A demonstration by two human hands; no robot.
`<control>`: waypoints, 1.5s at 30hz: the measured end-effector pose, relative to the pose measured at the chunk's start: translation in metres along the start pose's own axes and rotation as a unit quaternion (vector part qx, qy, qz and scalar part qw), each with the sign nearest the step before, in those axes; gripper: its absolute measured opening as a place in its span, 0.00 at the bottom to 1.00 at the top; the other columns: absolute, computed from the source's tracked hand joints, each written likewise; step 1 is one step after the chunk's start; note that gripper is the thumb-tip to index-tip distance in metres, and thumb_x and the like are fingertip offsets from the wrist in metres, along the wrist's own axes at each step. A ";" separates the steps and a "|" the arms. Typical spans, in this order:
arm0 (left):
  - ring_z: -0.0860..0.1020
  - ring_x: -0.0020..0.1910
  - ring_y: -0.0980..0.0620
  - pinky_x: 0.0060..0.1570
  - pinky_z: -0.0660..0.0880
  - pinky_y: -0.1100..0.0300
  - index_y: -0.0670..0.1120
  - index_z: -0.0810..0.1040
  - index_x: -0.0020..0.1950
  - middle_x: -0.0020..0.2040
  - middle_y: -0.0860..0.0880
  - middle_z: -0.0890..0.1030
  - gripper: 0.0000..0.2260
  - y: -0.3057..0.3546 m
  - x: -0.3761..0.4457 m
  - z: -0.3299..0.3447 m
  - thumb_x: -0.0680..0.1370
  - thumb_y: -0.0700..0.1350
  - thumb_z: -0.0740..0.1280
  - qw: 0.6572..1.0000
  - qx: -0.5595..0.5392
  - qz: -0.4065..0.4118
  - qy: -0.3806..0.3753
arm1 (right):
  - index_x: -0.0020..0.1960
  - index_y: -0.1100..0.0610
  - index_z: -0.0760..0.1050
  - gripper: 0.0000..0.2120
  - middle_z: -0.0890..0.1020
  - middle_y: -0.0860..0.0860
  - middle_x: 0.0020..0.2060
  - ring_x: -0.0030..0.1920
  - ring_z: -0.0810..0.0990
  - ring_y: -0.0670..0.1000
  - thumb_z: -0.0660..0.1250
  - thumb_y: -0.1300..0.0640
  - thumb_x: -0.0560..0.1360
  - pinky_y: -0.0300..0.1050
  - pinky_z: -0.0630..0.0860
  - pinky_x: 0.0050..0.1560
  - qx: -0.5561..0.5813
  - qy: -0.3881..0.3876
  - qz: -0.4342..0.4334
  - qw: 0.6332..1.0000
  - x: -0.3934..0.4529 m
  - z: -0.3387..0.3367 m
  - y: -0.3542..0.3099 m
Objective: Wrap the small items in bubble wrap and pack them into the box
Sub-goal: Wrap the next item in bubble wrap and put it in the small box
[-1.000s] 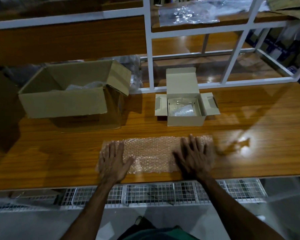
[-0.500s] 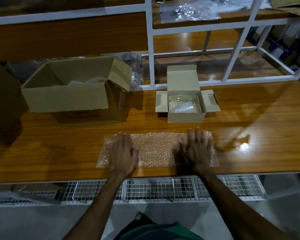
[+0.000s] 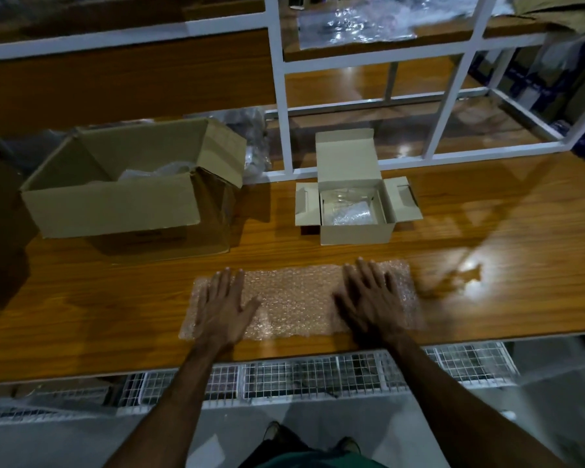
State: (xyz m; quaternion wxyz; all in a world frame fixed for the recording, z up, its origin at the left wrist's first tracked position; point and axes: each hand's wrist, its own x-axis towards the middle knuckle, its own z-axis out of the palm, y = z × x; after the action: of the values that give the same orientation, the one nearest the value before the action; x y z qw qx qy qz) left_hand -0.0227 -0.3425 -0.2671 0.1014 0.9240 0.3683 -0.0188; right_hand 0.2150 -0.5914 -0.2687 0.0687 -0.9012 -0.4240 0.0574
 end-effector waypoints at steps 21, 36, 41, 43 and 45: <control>0.45 0.85 0.47 0.82 0.43 0.41 0.54 0.53 0.86 0.86 0.48 0.49 0.35 -0.020 -0.006 -0.003 0.83 0.72 0.46 0.995 -0.045 -0.019 0.092 | 0.57 0.50 0.78 0.12 0.83 0.51 0.49 0.44 0.82 0.48 0.61 0.44 0.83 0.48 0.81 0.42 0.185 0.180 0.070 0.964 0.063 -0.080 0.056; 0.68 0.74 0.42 0.70 0.70 0.39 0.52 0.73 0.75 0.76 0.45 0.69 0.25 0.004 -0.017 -0.003 0.81 0.60 0.60 0.977 -0.138 -0.047 0.154 | 0.69 0.46 0.76 0.19 0.80 0.51 0.67 0.66 0.78 0.55 0.70 0.57 0.79 0.56 0.75 0.68 -0.094 -0.109 -0.142 0.979 0.245 -0.133 0.022; 0.67 0.75 0.40 0.69 0.72 0.38 0.52 0.74 0.76 0.78 0.43 0.68 0.24 -0.002 -0.018 -0.003 0.80 0.54 0.66 0.978 -0.130 -0.071 0.145 | 0.60 0.48 0.78 0.10 0.81 0.51 0.58 0.57 0.81 0.54 0.70 0.51 0.79 0.54 0.80 0.59 -0.186 -0.074 -0.169 0.965 0.249 -0.129 0.019; 0.68 0.75 0.39 0.68 0.72 0.38 0.52 0.75 0.75 0.77 0.42 0.68 0.24 -0.002 -0.019 -0.002 0.79 0.48 0.72 0.978 -0.131 -0.079 0.145 | 0.58 0.50 0.78 0.09 0.81 0.51 0.52 0.51 0.82 0.53 0.69 0.48 0.80 0.54 0.81 0.54 -0.211 -0.046 -0.176 0.960 0.250 -0.128 0.022; 0.69 0.73 0.39 0.67 0.73 0.38 0.51 0.76 0.74 0.76 0.42 0.69 0.23 -0.003 -0.019 -0.003 0.78 0.47 0.74 0.977 -0.132 -0.089 0.143 | 0.57 0.51 0.77 0.09 0.81 0.52 0.51 0.49 0.82 0.53 0.69 0.48 0.80 0.53 0.82 0.52 -0.219 -0.013 -0.181 0.959 0.248 -0.131 0.026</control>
State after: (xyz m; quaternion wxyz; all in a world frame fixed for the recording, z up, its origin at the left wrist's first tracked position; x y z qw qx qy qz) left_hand -0.0391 -0.3528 -0.2629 0.1662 0.8590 0.4593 0.1534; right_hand 0.4128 -0.4267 -0.1558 -0.1265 -0.8018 -0.5828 -0.0388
